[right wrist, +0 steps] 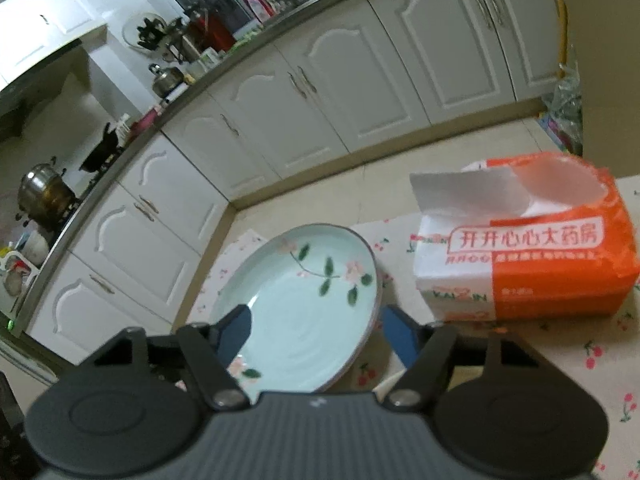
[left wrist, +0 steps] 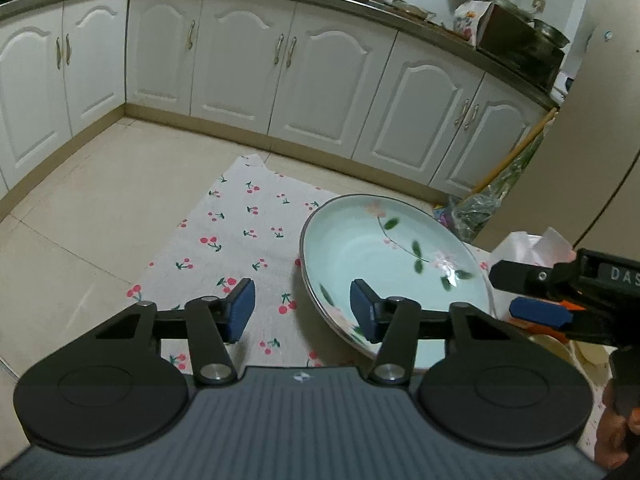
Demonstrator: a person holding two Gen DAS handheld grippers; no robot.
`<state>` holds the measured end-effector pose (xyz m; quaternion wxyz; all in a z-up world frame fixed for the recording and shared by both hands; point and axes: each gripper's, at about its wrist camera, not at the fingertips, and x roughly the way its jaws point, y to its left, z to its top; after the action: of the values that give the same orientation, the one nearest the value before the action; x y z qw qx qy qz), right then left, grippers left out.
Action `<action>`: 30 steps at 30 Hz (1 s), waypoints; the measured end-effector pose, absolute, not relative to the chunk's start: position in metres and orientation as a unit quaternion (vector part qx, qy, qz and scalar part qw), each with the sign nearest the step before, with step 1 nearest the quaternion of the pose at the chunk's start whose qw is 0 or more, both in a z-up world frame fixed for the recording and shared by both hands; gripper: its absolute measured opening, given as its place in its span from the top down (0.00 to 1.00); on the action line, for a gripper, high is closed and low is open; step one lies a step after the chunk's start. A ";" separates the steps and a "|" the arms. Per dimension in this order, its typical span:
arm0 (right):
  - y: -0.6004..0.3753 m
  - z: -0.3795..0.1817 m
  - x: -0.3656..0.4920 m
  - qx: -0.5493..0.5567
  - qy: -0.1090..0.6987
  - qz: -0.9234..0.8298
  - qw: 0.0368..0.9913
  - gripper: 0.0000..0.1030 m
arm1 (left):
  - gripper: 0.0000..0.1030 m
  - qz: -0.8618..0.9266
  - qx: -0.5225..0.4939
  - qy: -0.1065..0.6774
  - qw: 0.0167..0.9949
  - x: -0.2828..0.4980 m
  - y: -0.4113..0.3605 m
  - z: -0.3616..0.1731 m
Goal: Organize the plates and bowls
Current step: 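Close the left gripper on the pale green plate rim, then lift the green plate with the left gripper and carry it over the white plates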
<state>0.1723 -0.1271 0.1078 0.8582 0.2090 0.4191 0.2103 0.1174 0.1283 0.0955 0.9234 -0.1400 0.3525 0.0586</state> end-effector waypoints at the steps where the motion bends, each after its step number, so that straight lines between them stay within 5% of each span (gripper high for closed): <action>1: -0.127 0.107 0.175 0.209 0.421 0.209 0.857 0.29 | 0.42 0.059 -0.138 0.354 0.923 0.125 0.126 0.096; 14: -0.122 0.093 0.197 0.225 0.453 0.206 0.838 0.29 | 0.59 0.058 -0.134 0.372 0.917 0.146 0.129 0.080; 19: -0.122 0.086 0.203 0.236 0.462 0.209 0.829 0.29 | 0.74 0.039 -0.130 0.367 0.920 0.146 0.126 0.079; 30: -0.113 0.089 0.192 0.194 0.445 0.215 0.848 0.41 | 0.77 0.048 -0.076 0.332 0.939 0.132 0.110 0.082</action>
<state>0.1922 -0.1127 0.0892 0.8477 0.1937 0.4447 0.2150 0.1317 0.1104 0.0822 0.9391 -0.0756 0.3319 0.0478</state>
